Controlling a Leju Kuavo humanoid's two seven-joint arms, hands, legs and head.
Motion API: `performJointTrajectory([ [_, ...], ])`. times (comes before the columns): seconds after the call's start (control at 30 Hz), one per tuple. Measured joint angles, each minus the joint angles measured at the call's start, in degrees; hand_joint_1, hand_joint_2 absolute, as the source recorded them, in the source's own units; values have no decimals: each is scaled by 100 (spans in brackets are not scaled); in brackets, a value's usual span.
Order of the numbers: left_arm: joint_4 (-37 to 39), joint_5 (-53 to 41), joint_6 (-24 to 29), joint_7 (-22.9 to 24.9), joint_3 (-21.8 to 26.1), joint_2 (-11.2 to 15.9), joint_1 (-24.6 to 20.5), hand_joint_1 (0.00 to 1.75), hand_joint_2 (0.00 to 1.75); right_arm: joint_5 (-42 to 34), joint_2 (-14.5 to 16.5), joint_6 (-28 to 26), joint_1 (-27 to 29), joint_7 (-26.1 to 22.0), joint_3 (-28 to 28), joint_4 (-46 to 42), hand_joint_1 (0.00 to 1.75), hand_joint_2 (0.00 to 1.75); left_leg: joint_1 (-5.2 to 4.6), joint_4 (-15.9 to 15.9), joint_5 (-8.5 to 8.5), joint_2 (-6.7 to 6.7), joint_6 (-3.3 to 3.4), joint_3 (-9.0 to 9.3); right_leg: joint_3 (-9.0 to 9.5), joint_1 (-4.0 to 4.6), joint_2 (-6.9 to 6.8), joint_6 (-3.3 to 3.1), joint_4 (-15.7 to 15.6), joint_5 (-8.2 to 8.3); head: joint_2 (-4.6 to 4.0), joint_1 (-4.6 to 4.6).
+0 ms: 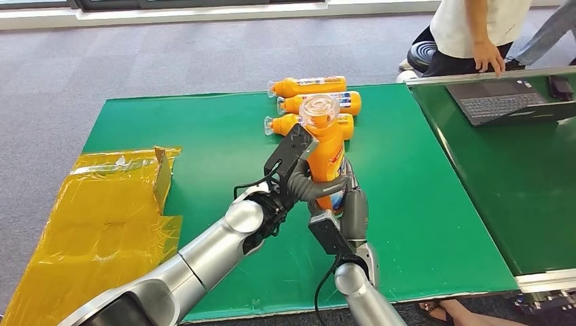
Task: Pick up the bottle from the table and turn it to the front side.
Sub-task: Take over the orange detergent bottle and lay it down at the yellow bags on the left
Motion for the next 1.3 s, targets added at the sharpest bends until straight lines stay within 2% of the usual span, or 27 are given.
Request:
performJointTrajectory([
  [0.07,-13,-113,1,-14,2,-3,0,175,175,9,9,-13,-4,16,0,4,0,175,0,0,0,0,0,0,0,0,0,0,0,0,0,0],
  [0.2,-115,-448,57,-70,21,-1,14,175,175,55,37,-80,-17,78,0,1,0,175,0,0,0,0,0,0,0,0,0,0,0,0,0,0],
  [0.23,-154,-517,78,-78,31,1,22,175,175,69,39,-94,-25,90,0,-2,0,131,0,0,0,0,0,0,0,0,0,0,0,0,0,0],
  [0.33,-257,-640,127,-80,54,15,40,175,175,116,39,-106,-47,120,0,-11,0,131,0,0,0,0,0,0,0,0,0,0,0,0,0,1],
  [0.37,-313,-707,171,-92,61,35,59,175,175,167,39,-107,-44,166,0,-36,0,175,0,0,0,1,0,0,0,0,0,0,0,0,0,1],
  [0.5,-872,-1369,542,-300,211,258,313,175,175,803,4,-27,106,649,-13,-512,0,175,-2,-1,0,4,0,0,-4,0,6,0,0,0,0,-1],
  [0.63,-1655,-2187,578,-486,617,665,760,175,175,1807,-144,575,619,1208,-127,-1603,0,175,-1,-4,-1,5,0,-2,-8,1,7,-2,0,-3,0,-1],
  [0.83,-2221,-2630,648,-475,1169,969,1021,175,175,2324,-345,844,1157,1428,-272,-2480,0,175,-1,-4,-1,3,0,-9,-10,-1,2,-1,0,-2,0,-1],
  [0.93,-2358,-3003,862,-509,1463,1159,1244,175,175,2724,-680,992,1488,1644,-271,-2940,0,175,-3,-4,-1,3,1,-8,-7,-5,1,0,0,-1,0,-1],
  [1.1,-2474,-3665,1016,-590,2001,1536,1656,175,175,2577,-1338,1067,1972,1737,-357,-3589,0,175,-6,-3,-1,8,1,-10,-11,-6,5,1,0,0,0,0],
  [1.3,-2553,-3834,1039,-564,2345,1689,1851,175,175,2500,-1678,1075,2138,1741,-413,-3863,0,175,-5,-3,-1,8,1,-11,-12,-5,5,1,0,0,0,0],
])
